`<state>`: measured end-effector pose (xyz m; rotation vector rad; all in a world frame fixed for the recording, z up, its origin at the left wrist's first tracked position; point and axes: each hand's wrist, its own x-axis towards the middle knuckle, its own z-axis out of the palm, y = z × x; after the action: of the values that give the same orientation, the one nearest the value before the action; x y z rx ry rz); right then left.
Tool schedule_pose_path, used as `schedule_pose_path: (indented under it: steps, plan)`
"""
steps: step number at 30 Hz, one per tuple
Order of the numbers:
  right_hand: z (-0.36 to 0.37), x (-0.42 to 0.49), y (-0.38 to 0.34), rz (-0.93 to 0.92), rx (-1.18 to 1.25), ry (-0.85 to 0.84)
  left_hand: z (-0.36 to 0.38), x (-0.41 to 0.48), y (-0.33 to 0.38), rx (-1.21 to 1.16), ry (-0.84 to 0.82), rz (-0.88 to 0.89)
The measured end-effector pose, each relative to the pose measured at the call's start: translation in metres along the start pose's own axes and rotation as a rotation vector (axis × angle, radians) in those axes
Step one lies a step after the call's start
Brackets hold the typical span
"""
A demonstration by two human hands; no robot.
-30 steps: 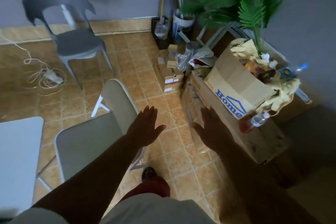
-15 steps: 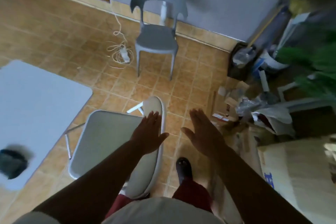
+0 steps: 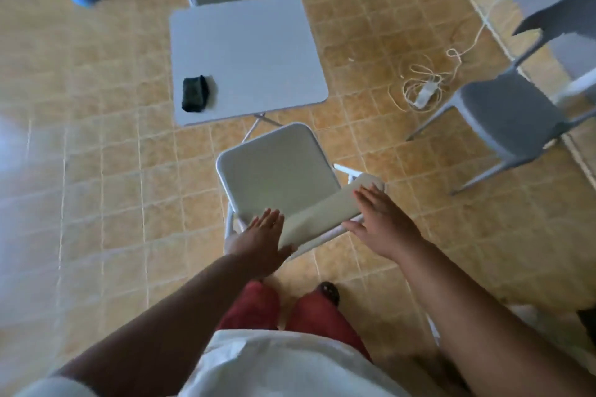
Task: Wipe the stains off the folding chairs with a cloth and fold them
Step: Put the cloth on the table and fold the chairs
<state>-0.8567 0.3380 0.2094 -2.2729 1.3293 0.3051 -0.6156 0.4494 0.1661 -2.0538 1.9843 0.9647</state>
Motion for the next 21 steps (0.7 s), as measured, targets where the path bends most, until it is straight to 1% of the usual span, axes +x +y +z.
schedule_pose_path:
  steps: [2, 4, 6, 10, 14, 16, 21]
  plan:
    - [0.003, 0.006, 0.011, -0.053, -0.037, -0.046, 0.015, -0.014, 0.0, -0.057, -0.002, -0.053]
    - [0.008, 0.015, 0.016, -0.106, -0.08, -0.139, 0.025, -0.026, -0.001, -0.145, -0.02, -0.139]
    - [0.01, 0.025, 0.021, -0.154, -0.131, -0.209, 0.035, -0.031, -0.003, -0.201, 0.0, -0.18]
    - [0.006, 0.037, 0.025, -0.202, -0.14, -0.264, 0.043, -0.029, 0.0, -0.266, 0.058, -0.236]
    - [0.001, 0.044, 0.028, -0.241, -0.19, -0.322, 0.045, -0.029, 0.002, -0.274, 0.041, -0.27]
    - [0.005, 0.045, 0.029, -0.253, -0.187, -0.314, 0.044, -0.029, 0.001, -0.266, 0.032, -0.271]
    - [0.015, 0.034, 0.022, -0.264, -0.214, -0.149, 0.037, -0.029, 0.0, -0.201, -0.002, -0.262]
